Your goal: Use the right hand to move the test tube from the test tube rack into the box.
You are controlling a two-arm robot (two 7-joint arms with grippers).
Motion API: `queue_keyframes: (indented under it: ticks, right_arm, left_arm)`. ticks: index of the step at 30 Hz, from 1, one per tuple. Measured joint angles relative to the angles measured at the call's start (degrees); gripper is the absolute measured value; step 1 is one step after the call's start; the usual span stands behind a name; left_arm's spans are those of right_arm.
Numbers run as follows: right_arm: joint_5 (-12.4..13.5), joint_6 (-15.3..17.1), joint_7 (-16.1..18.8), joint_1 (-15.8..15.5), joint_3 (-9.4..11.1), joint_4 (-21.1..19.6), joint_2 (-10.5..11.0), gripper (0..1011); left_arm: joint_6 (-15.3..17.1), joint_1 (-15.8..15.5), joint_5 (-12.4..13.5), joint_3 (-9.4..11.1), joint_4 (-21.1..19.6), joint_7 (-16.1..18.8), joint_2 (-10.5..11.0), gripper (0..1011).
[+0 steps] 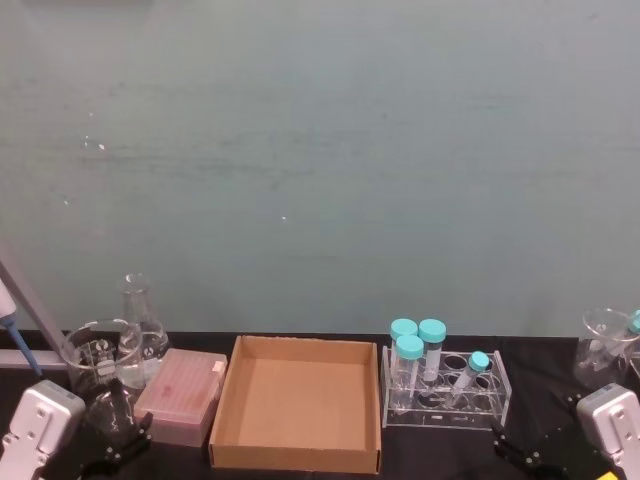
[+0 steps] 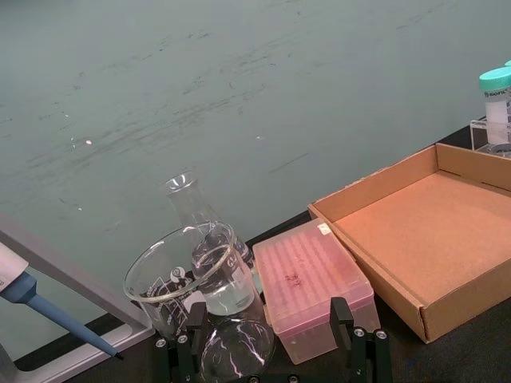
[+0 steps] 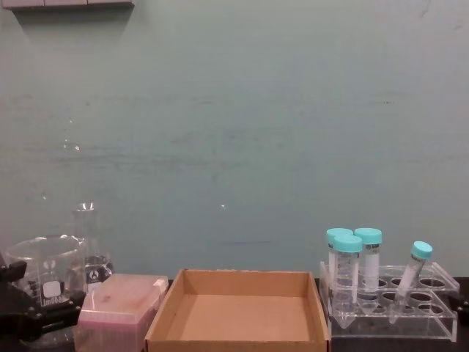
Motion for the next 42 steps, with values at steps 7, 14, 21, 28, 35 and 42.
queue_keyframes:
  ticks: [7, 14, 21, 28, 35, 42]
  right_arm:
    - [0.0, 0.0, 0.0, 0.0, 0.0, 0.0, 0.0, 1000]
    - [0.0, 0.0, 0.0, 0.0, 0.0, 0.0, 0.0, 1000]
    - [0.0, 0.0, 0.0, 0.0, 0.0, 0.0, 0.0, 1000]
    - [0.9, -1.2, 1.8, -0.1, 0.9, 0.2, -0.6, 1000]
    - [3.4, 0.4, 5.3, 2.8, 2.3, 3.0, -3.1, 1000]
    - [3.4, 1.4, 7.3, 6.5, 2.2, 7.1, -6.0, 1000]
  left_arm:
    - [0.0, 0.0, 0.0, 0.0, 0.0, 0.0, 0.0, 1000]
    - [0.0, 0.0, 0.0, 0.0, 0.0, 0.0, 0.0, 1000]
    - [0.0, 0.0, 0.0, 0.0, 0.0, 0.0, 0.0, 1000]
    - [0.0, 0.0, 0.0, 0.0, 0.0, 0.0, 0.0, 1000]
    - [0.0, 0.0, 0.0, 0.0, 0.0, 0.0, 0.0, 1000]
    - [0.0, 0.0, 0.0, 0.0, 0.0, 0.0, 0.0, 1000]
